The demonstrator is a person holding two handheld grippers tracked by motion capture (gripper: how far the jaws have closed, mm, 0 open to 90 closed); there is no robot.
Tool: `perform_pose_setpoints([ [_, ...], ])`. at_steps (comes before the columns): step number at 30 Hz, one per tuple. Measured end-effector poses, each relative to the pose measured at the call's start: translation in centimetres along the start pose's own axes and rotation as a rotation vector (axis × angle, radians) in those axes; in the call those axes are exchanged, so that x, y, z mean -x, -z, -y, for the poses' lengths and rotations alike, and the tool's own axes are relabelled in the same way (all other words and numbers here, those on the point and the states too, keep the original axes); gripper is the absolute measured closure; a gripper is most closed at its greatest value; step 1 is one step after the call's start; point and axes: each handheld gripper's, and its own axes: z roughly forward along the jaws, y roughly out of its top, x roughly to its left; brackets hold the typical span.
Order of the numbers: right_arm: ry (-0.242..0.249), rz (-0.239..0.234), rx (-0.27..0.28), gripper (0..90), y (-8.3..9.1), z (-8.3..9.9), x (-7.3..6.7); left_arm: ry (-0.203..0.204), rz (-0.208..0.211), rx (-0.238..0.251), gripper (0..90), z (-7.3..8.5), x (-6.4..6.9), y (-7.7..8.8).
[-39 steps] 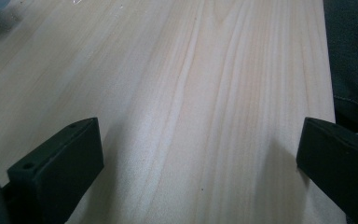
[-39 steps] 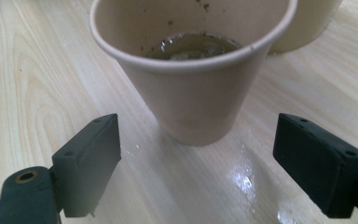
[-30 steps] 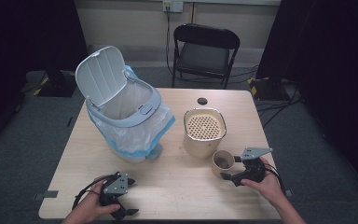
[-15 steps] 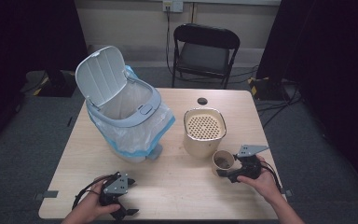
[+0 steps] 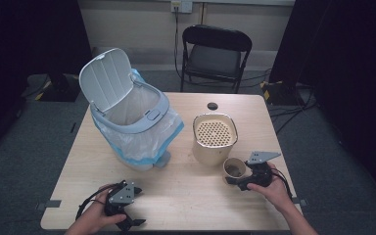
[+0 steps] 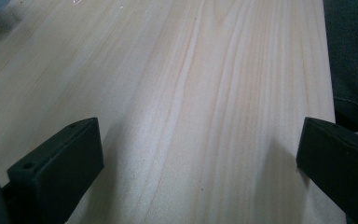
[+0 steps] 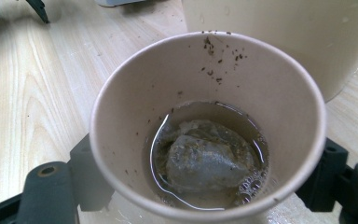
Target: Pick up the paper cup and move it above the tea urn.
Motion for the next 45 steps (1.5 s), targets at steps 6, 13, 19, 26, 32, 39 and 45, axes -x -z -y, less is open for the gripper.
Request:
perform_pose_setpoints([
  [6, -0.005, -0.002, 0.020, 22.6, -0.1, 0.2, 0.1, -0.001, 0.000, 0.000, 0.0, 0.0, 0.0, 0.0],
  [13, -0.010, -0.011, 0.035, 22.7, -0.1, 0.5, 0.2, -0.001, 0.000, 0.001, 0.0, 0.0, 0.0, 0.0],
  [19, 0.009, -0.005, 0.035, 24.2, -0.1, 0.4, 0.1, 0.000, 0.000, 0.000, 0.0, 0.0, 0.0, 0.0],
  [26, 0.032, 0.003, 0.019, 26.1, 0.4, 0.3, 0.1, 0.000, 0.000, 0.000, 0.0, 0.0, 0.0, 0.0],
  [32, 0.029, 0.031, 0.002, 26.6, 1.3, 0.2, 0.7, 0.000, 0.000, 0.000, 0.0, 0.0, 0.0, 0.0],
  [39, 0.019, 0.083, -0.001, 26.9, 2.7, -0.8, 2.2, 0.000, 0.000, 0.001, 0.0, 0.0, 0.0, 0.0],
  [45, 0.027, 0.106, 0.011, 27.1, 3.2, -2.3, 3.5, 0.000, 0.000, 0.001, 0.0, 0.0, 0.0, 0.0],
])
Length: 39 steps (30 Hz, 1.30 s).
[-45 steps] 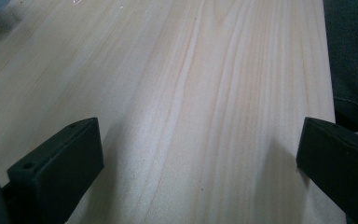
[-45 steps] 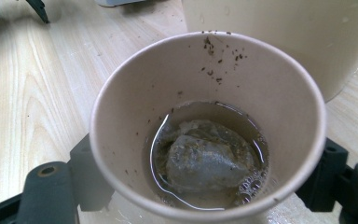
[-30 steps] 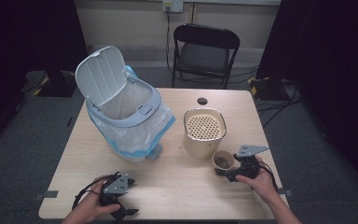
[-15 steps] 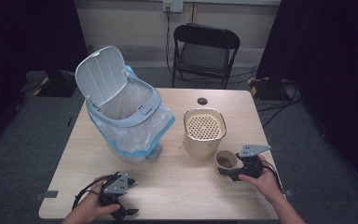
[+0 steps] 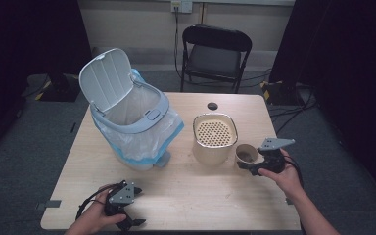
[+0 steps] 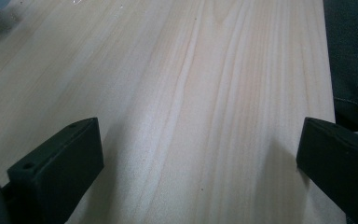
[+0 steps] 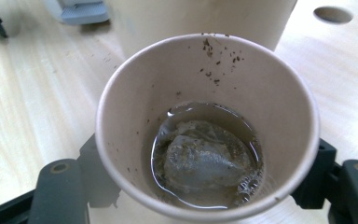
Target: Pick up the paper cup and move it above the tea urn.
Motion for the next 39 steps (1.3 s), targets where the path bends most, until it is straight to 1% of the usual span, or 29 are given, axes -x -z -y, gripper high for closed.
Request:
perform_pose_setpoints([
  [4, 0.003, 0.007, 0.006, 27.2, 0.0, -1.0, 0.9, 0.001, 0.000, 0.001, 0.0, 0.0, 0.0, 0.0],
  [8, 0.014, 0.021, -0.001, 27.2, -0.2, -1.9, 1.8, 0.001, 0.000, 0.001, 0.0, 0.0, 0.0, 0.0],
  [13, -0.002, 0.030, 0.003, 27.5, -0.2, -2.1, 3.2, 0.001, 0.000, -0.001, 0.0, 0.0, 0.0, 0.0],
  [17, 0.000, 0.046, -0.019, 27.5, -0.3, -2.2, 4.1, -0.002, 0.002, 0.000, 0.0, 0.0, 0.0, 0.0],
  [22, -0.013, 0.059, -0.020, 27.6, -0.5, -2.4, 5.5, -0.002, 0.002, 0.000, 0.0, 0.0, 0.0, 0.0],
  [25, -0.018, 0.067, -0.018, 27.6, -0.6, -2.7, 6.2, -0.002, 0.002, -0.001, 0.0, 0.0, 0.0, 0.0],
  [26, -0.018, 0.067, -0.018, 27.6, -0.6, -2.7, 6.2, -0.002, 0.002, -0.001, 0.0, 0.0, 0.0, 0.0],
  [27, -0.024, 0.069, -0.007, 27.7, -0.6, -3.1, 6.7, -0.002, 0.001, 0.000, 0.0, 0.0, 0.0, 0.0],
  [28, -0.022, 0.074, -0.006, 27.7, -0.6, -3.4, 6.9, -0.002, 0.002, 0.000, 0.0, 0.0, 0.0, 0.0],
  [33, -0.011, 0.085, -0.005, 27.8, -0.6, -4.5, 7.8, -0.002, 0.003, -0.003, 0.0, 0.0, 0.0, 0.0],
  [39, -0.002, 0.094, 0.005, 27.8, -0.8, -5.4, 8.4, -0.002, 0.002, -0.001, 0.0, 0.0, 0.0, 0.0],
])
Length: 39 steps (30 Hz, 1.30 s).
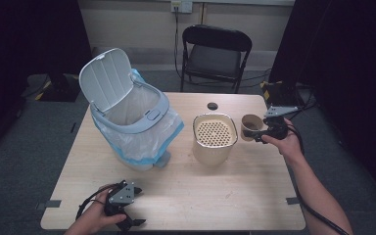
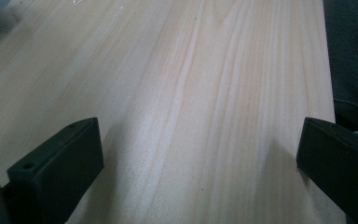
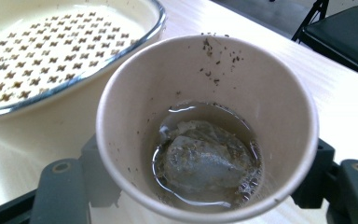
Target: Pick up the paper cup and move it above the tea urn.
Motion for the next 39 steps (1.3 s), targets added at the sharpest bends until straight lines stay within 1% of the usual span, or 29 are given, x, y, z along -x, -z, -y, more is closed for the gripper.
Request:
perform_pose_setpoints([
  [4, 0.004, 0.002, 0.012, 28.0, -0.1, -0.6, 0.3, 0.000, 0.000, 0.000, 0.0, 0.0, 0.0, 0.0],
  [8, 0.011, 0.017, 0.021, 28.0, -0.2, -1.3, 0.8, 0.000, 0.001, -0.001, 0.0, 0.0, 0.0, 0.0],
  [13, 0.020, 0.028, 0.053, 28.1, -0.2, -2.4, 1.5, 0.000, 0.001, -0.001, 0.0, 0.0, 0.0, 0.0],
  [16, 0.046, 0.037, 0.053, 28.1, -0.4, -3.0, 1.8, -0.001, -0.001, 0.002, 0.0, 0.0, 0.0, 0.0],
  [19, 0.059, 0.042, 0.056, 28.1, -0.6, -3.4, 2.2, -0.002, 0.000, -0.001, 0.0, 0.0, 0.0, 0.0],
  [24, 0.077, 0.034, 0.066, 28.2, -1.1, -4.3, 2.3, -0.005, -0.003, -0.001, 0.0, 0.0, 0.0, 0.0],
  [28, 0.131, 0.029, 0.048, 28.2, -1.5, -5.1, 2.2, -0.004, -0.002, -0.001, 0.0, 0.0, 0.0, 0.0],
  [31, 0.161, 0.025, 0.039, 28.3, -1.7, -5.8, 2.1, -0.005, -0.002, -0.002, 0.0, 0.0, 0.0, 0.0],
  [35, 0.184, 0.035, 0.046, 28.3, -1.9, -6.4, 2.1, -0.005, -0.002, -0.004, 0.0, 0.0, 0.0, 0.1],
  [39, 0.205, 0.032, 0.057, 28.4, -2.2, -7.1, 1.7, -0.006, -0.002, -0.006, 0.0, 0.0, 0.0, 0.1],
])
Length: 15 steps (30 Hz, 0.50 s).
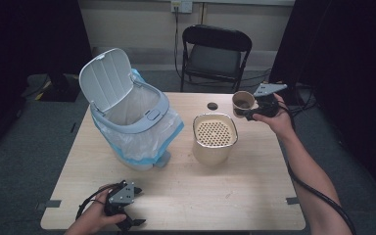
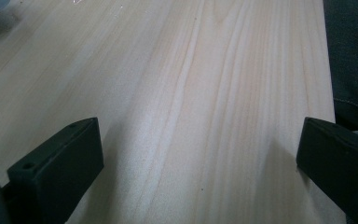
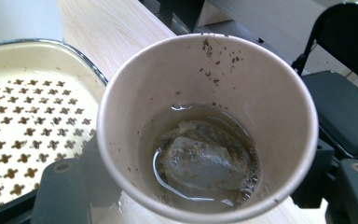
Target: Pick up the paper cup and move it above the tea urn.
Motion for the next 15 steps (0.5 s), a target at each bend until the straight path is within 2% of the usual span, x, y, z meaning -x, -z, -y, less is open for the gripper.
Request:
perform_pose_setpoints([
  [3, 0.035, -0.003, 0.003, 28.5, -0.2, -0.7, -0.5, -0.002, 0.002, -0.006, 0.0, 0.0, 0.0, 0.0],
  [9, 0.168, 0.042, -0.001, 29.1, -0.4, -2.1, -2.1, 0.000, 0.002, 0.000, 0.0, 0.0, 0.0, 0.0],
  [12, 0.250, 0.080, -0.003, 29.4, -0.4, -2.6, -3.0, 0.000, 0.002, -0.003, 0.0, 0.0, 0.0, 0.0],
  [15, 0.353, 0.138, -0.022, 29.8, -0.2, -3.2, -4.0, -0.001, 0.001, -0.007, 0.0, 0.0, 0.0, 0.0],
])
